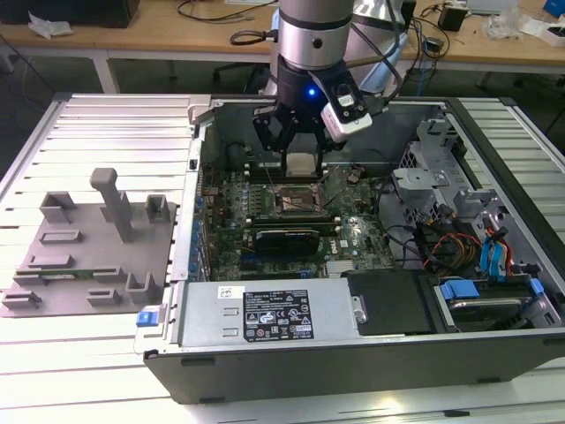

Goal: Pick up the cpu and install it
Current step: 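Pick up the cpu and move it towards the insertion slot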

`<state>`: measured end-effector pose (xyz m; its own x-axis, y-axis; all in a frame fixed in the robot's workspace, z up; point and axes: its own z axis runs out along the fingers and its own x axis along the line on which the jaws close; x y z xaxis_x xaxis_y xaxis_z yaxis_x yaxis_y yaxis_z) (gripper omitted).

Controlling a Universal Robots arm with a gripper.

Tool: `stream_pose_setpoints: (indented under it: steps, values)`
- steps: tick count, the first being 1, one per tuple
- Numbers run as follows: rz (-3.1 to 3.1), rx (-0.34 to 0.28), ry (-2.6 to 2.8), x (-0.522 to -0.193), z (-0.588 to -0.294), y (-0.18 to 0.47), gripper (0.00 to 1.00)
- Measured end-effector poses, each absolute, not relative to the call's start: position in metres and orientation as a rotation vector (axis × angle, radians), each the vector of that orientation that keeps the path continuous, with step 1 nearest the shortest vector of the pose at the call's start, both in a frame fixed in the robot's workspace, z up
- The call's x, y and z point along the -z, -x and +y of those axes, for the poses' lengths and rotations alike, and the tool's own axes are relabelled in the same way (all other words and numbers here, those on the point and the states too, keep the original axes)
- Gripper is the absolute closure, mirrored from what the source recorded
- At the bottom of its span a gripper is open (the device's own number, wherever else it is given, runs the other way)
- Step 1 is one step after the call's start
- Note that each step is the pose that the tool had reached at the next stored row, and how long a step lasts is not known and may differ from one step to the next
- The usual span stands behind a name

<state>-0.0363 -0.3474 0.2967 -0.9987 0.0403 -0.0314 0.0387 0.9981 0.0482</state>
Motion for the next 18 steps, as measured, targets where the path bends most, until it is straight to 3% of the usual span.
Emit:
stream_pose_setpoints:
  steps: [18]
  values:
    - [3.109,-0.060,-0.032,-0.257,-0.340,0.027,0.45]
